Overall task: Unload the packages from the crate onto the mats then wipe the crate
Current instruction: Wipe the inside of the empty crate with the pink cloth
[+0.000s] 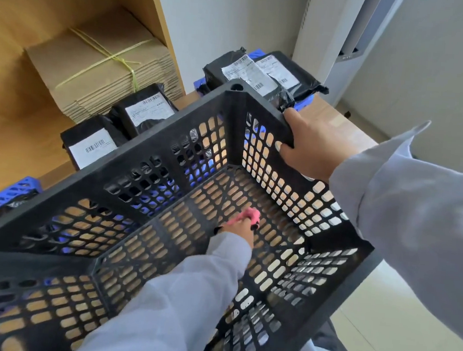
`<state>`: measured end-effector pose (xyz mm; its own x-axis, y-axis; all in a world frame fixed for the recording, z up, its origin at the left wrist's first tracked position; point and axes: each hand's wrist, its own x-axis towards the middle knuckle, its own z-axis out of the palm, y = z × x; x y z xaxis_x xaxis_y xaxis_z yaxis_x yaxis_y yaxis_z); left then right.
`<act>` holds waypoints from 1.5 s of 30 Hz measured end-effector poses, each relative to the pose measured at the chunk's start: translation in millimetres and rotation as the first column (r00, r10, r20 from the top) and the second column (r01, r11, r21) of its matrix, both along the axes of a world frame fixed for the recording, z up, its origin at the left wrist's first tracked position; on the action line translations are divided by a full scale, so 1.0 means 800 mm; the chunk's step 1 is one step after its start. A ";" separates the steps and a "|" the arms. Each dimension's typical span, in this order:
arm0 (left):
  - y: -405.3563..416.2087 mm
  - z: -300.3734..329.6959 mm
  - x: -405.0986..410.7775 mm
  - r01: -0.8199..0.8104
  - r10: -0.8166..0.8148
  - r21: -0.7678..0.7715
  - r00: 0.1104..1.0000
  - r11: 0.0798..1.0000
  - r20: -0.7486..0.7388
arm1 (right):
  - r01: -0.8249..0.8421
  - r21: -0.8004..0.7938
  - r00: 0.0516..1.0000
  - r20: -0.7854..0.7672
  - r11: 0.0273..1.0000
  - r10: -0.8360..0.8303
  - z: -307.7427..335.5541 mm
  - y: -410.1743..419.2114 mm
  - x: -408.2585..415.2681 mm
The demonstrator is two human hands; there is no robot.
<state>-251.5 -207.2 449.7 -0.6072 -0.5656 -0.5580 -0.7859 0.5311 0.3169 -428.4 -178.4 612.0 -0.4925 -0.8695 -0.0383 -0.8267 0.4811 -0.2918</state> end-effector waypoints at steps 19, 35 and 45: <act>-0.116 0.043 0.000 -0.174 0.174 -0.012 0.982 0.985 0.072 | 0.020 0.008 0.993 -0.120 1.000 -0.018 0.013 0.006 0.007; 0.004 0.024 0.034 0.126 -0.134 0.050 0.962 0.991 0.237 | 0.042 0.028 0.993 -0.109 0.999 -0.038 0.017 0.007 0.006; 0.060 0.040 0.056 0.288 -0.340 0.273 0.925 0.918 0.170 | 0.046 0.011 0.999 0.022 0.999 -0.046 0.009 0.003 0.002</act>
